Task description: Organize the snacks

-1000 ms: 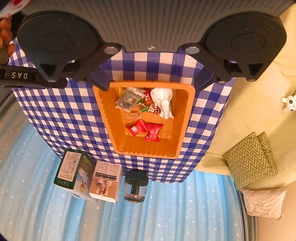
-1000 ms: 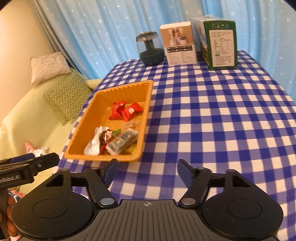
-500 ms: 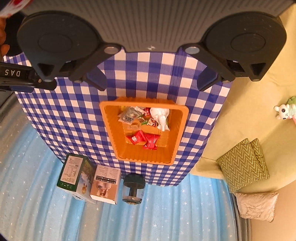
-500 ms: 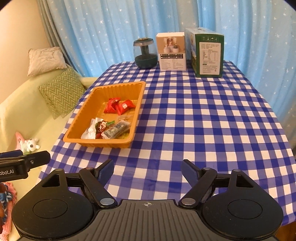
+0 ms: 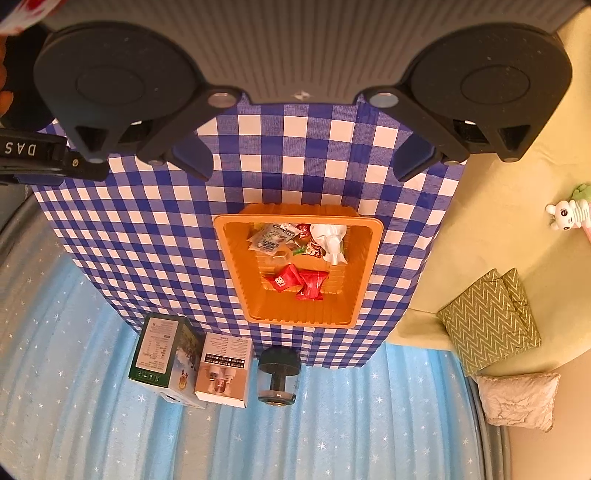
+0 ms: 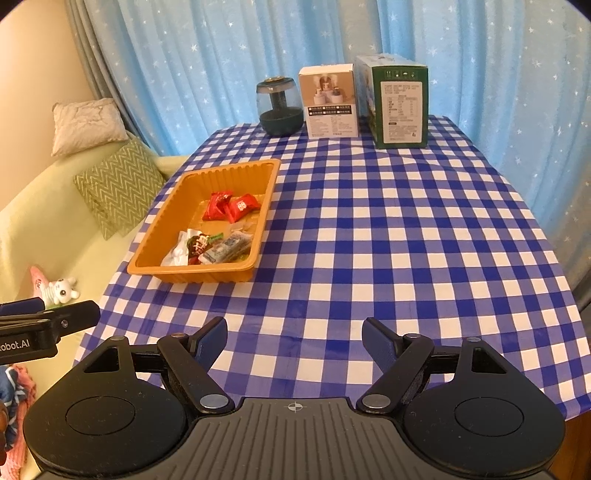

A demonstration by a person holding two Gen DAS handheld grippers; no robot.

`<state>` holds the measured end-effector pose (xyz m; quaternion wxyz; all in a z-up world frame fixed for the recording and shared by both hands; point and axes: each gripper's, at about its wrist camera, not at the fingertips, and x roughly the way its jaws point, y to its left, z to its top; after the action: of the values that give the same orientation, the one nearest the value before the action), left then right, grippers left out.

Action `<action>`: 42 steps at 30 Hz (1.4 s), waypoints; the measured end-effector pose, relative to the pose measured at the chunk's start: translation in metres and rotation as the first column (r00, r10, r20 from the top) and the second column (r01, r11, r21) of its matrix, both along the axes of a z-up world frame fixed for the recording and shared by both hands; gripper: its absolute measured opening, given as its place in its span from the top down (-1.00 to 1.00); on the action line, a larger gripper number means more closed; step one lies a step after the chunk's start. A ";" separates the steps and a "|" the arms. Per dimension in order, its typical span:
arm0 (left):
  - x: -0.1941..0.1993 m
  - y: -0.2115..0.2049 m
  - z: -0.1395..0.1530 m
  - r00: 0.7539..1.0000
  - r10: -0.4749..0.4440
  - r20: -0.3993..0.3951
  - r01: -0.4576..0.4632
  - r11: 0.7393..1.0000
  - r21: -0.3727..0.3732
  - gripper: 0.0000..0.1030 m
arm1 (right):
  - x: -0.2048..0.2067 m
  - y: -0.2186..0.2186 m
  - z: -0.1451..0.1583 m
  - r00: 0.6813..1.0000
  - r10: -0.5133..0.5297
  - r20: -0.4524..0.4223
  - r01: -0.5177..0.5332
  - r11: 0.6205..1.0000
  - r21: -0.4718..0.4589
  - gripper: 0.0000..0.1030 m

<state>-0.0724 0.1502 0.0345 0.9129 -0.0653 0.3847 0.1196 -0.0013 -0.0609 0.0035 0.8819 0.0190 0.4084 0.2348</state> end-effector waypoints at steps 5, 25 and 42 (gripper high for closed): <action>0.001 -0.002 0.001 1.000 -0.005 -0.001 0.005 1.000 0.000 -1.00 | -0.001 -0.003 0.004 1.000 -0.004 0.014 0.004 1.000 -0.003 -0.55; 0.000 -0.003 0.002 1.000 -0.004 -0.001 0.004 1.000 0.008 -1.00 | 0.000 -0.002 0.007 1.000 -0.002 0.022 0.002 1.000 -0.004 -0.55; -0.001 -0.002 0.002 1.000 -0.002 -0.001 0.002 1.000 0.011 -1.00 | 0.002 0.001 0.011 1.000 -0.004 0.024 0.004 1.000 0.000 -0.55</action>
<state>-0.0734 0.1484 0.0363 0.9132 -0.0598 0.3845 0.1208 0.0008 -0.0595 0.0147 0.8872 0.0172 0.3976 0.2332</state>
